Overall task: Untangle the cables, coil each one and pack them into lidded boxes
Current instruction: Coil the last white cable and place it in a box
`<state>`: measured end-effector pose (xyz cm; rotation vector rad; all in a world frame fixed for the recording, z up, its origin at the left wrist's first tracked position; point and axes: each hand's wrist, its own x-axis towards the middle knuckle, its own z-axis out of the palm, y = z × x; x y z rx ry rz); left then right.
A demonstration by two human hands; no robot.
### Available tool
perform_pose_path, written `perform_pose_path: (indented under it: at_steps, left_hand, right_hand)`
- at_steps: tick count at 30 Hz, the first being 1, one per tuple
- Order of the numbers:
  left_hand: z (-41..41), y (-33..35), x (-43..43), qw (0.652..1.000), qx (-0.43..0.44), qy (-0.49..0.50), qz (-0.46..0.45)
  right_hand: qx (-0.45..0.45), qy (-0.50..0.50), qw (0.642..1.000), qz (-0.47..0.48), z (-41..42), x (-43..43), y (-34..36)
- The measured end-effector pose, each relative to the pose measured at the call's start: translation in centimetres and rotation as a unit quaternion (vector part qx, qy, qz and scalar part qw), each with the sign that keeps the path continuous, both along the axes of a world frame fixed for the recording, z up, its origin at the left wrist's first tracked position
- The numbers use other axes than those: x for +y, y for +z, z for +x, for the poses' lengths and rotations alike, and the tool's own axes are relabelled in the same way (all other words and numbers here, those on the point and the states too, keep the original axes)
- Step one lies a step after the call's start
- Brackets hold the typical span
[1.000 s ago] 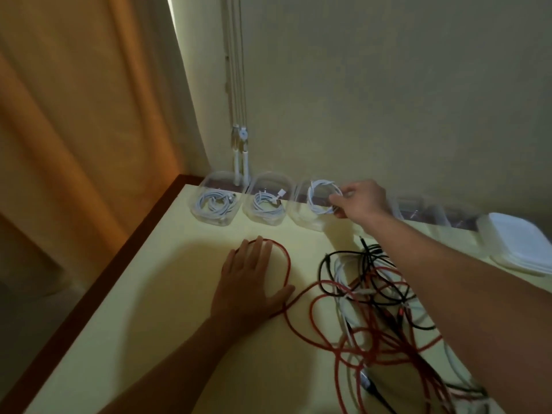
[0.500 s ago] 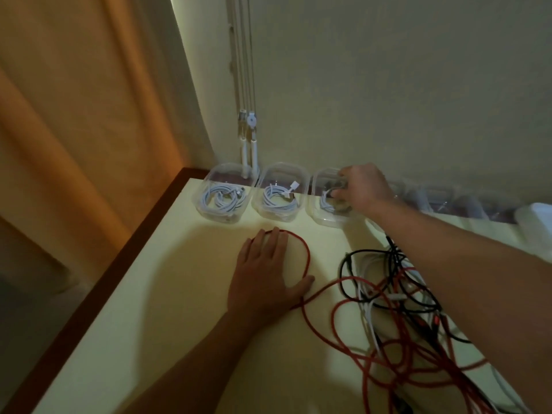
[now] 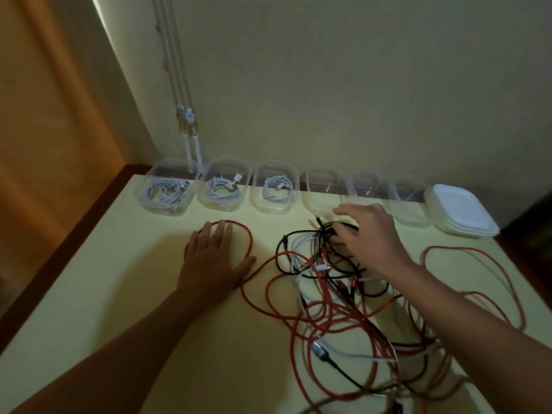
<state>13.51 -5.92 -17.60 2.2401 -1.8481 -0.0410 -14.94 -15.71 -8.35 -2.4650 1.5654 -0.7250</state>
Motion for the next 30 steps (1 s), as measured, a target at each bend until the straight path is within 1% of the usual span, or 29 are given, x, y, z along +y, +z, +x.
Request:
perform_pose_path:
  at_steps: [4, 8, 10, 12, 15, 16, 19, 20, 22, 24, 26, 28, 30]
  left_hand:
    - [-2.3, 0.1, 0.4, 0.999, 0.05, 0.009, -0.019]
    - [-7.2, 2.1, 1.3, 0.979, 0.157, -0.009, -0.13]
    - [-9.6, 3.5, 1.8, 0.972, 0.17, -0.058, -0.153]
    - [-11.3, 4.2, 2.3, 0.971, 0.135, -0.137, -0.138]
    - [-12.6, 3.0, 2.9, 0.969, 0.025, -0.243, -0.042]
    - [-12.7, 2.2, 3.1, 0.967, 0.005, -0.254, -0.021]
    - [-12.7, 1.3, 3.3, 0.97, -0.006, -0.242, -0.008]
    - [-12.6, 1.5, 3.2, 0.97, -0.025, -0.24, -0.008]
    - [-12.3, 2.0, 2.6, 0.971, -0.057, -0.231, -0.003]
    - [-12.0, 2.7, 2.3, 0.974, -0.08, -0.21, 0.024]
    - [-12.0, 3.3, 2.2, 0.978, -0.074, -0.189, 0.045]
    - [-12.7, 4.3, 2.4, 0.983, -0.053, -0.173, 0.025]
    - [-14.0, 5.7, 2.3, 0.985, 0.003, -0.167, -0.038]
  right_hand:
    - [0.055, -0.017, 0.998, 0.034, -5.1, 3.9, 0.3]
    - [0.118, -0.004, 0.99, 0.08, -8.9, 6.9, -1.1]
    - [0.146, 0.017, 0.985, 0.091, -10.1, 8.0, -2.3]
    - [0.155, 0.045, 0.982, 0.1, -10.9, 8.7, -3.7]
    - [0.141, 0.058, 0.98, 0.127, -11.3, 9.2, -4.6]
    - [0.141, 0.063, 0.979, 0.132, -11.3, 9.2, -4.5]
    - [0.149, 0.098, 0.974, 0.14, -11.6, 8.8, -3.3]
    - [0.155, 0.114, 0.972, 0.132, -11.9, 8.6, -3.0]
    - [0.173, 0.146, 0.97, 0.086, -12.5, 8.3, -2.5]
    - [0.146, 0.138, 0.979, 0.042, -12.8, 7.9, -1.7]
    - [0.072, 0.085, 0.993, 0.049, -12.7, 7.6, 0.1]
    - [-0.032, 0.035, 0.997, 0.064, -12.4, 7.0, 2.7]
    - [-0.124, -0.004, 0.99, 0.07, -12.1, 6.1, 6.0]
